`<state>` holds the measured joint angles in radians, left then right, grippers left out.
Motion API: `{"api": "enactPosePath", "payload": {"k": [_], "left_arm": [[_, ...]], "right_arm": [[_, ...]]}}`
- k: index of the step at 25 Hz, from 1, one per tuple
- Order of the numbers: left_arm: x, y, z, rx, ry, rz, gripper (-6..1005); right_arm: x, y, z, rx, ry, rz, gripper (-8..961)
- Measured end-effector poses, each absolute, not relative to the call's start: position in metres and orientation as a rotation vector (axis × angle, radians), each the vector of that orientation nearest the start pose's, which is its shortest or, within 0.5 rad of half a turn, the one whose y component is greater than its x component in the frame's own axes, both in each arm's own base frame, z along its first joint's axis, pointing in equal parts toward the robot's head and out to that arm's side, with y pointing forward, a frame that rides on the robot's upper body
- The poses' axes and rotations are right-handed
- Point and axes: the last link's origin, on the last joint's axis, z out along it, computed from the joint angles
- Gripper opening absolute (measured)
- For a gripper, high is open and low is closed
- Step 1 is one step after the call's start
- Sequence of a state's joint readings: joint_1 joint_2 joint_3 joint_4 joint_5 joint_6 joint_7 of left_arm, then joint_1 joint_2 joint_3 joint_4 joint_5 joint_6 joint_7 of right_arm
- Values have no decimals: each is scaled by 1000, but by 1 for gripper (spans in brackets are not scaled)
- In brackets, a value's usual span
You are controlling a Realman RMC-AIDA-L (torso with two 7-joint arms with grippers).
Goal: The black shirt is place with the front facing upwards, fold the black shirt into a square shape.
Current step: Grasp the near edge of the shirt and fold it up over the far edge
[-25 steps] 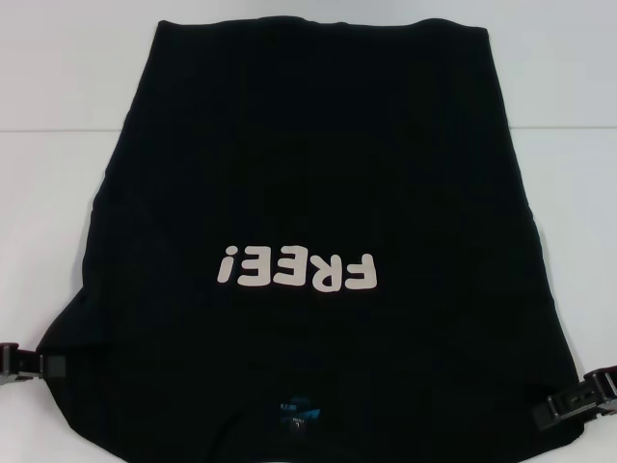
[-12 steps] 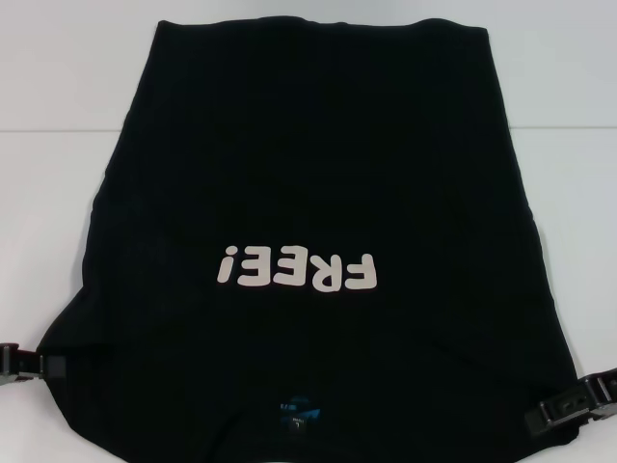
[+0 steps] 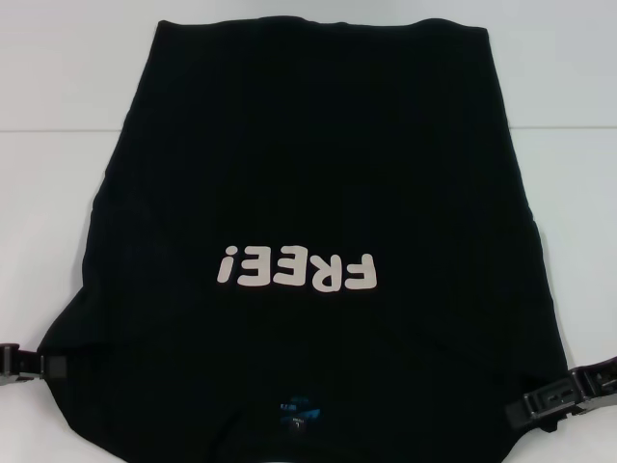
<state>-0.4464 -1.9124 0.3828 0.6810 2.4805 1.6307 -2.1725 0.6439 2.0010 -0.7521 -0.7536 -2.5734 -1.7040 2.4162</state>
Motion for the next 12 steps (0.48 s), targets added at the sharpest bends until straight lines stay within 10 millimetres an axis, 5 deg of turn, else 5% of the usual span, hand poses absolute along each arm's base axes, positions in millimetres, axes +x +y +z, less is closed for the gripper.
{"api": "enactPosePath", "payload": {"k": [12], "left_arm": [[-371,284,81,-2158,-1863,-356,26]], "right_arm": [[283,327,15,-2492,1856,-167,801]]}}
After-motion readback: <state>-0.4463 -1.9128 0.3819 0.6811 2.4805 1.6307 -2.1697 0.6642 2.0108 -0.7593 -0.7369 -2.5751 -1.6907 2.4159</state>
